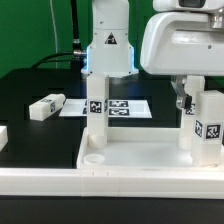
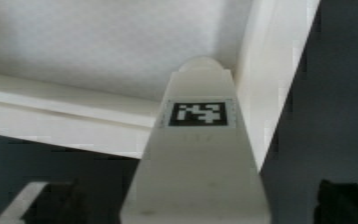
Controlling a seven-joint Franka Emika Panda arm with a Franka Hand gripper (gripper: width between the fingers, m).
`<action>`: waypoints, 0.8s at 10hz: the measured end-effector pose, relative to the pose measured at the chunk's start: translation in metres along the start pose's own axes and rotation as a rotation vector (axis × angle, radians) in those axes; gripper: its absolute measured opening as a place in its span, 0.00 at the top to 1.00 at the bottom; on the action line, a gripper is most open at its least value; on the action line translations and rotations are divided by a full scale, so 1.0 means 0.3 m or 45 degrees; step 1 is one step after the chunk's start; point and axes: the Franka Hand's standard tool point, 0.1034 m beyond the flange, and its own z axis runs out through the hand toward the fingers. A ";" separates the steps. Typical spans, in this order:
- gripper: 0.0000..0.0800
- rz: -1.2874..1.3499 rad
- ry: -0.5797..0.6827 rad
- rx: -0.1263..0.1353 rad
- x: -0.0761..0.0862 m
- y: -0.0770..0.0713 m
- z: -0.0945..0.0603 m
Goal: Assemble desk
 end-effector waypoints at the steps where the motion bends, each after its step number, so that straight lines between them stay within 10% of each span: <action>1: 0.38 0.001 0.000 0.000 0.000 -0.001 0.000; 4: 0.64 0.003 0.000 0.000 0.000 0.002 0.001; 8: 0.64 0.086 0.000 0.001 0.000 0.003 0.001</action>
Offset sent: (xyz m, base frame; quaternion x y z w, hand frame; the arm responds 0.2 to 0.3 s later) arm 0.0000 0.0000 0.0000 0.0000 0.0000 0.0000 1.0000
